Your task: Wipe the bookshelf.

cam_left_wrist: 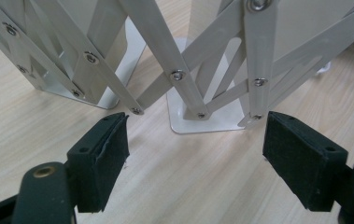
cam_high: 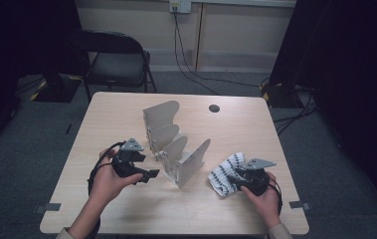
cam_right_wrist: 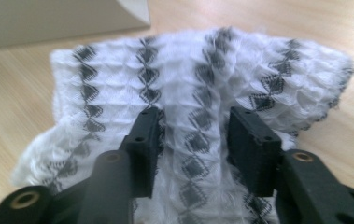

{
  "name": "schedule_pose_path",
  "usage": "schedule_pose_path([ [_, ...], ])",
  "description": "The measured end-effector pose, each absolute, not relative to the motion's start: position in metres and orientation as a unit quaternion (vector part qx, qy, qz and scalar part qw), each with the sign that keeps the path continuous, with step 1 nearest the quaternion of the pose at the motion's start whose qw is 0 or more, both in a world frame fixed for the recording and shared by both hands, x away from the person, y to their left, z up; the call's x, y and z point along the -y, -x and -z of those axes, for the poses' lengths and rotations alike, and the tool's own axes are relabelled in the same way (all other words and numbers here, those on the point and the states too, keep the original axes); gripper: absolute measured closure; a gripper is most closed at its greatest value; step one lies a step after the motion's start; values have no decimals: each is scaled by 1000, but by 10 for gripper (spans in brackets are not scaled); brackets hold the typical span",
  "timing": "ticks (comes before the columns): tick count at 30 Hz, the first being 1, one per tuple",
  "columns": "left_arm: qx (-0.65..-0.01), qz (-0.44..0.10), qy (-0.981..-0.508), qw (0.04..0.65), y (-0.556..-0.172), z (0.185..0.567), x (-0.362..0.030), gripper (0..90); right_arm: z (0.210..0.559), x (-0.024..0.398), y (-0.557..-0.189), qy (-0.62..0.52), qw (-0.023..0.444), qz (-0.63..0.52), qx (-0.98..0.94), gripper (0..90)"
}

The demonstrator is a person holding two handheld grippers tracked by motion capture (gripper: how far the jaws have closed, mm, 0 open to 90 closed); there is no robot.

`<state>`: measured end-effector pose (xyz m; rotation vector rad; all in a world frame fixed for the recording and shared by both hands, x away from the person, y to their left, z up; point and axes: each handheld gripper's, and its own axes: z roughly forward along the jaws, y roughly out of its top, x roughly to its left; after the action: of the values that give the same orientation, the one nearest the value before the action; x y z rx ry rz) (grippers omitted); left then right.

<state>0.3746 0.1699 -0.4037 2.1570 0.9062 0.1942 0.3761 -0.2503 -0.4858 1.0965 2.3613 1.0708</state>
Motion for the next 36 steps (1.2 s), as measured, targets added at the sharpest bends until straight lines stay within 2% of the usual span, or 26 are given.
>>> schedule_pose_path([
  [5, -362, -74, -847, 383, -375, 406, -172, 223, 476, 263, -367, -394, 162, -388, -817, 344],
  [10, -360, -81, -846, 385, -376, 402, -172, 223, 483, 278, -356, -399, 160, -373, -822, 255],
  [19, -351, -87, -853, 376, -377, 388, -169, 220, 497, 275, -348, -393, 181, -352, -830, 166],
  [36, -341, -85, -854, 384, -386, 366, -156, 221, 499, 274, -353, -395, 182, -362, -825, 162],
])
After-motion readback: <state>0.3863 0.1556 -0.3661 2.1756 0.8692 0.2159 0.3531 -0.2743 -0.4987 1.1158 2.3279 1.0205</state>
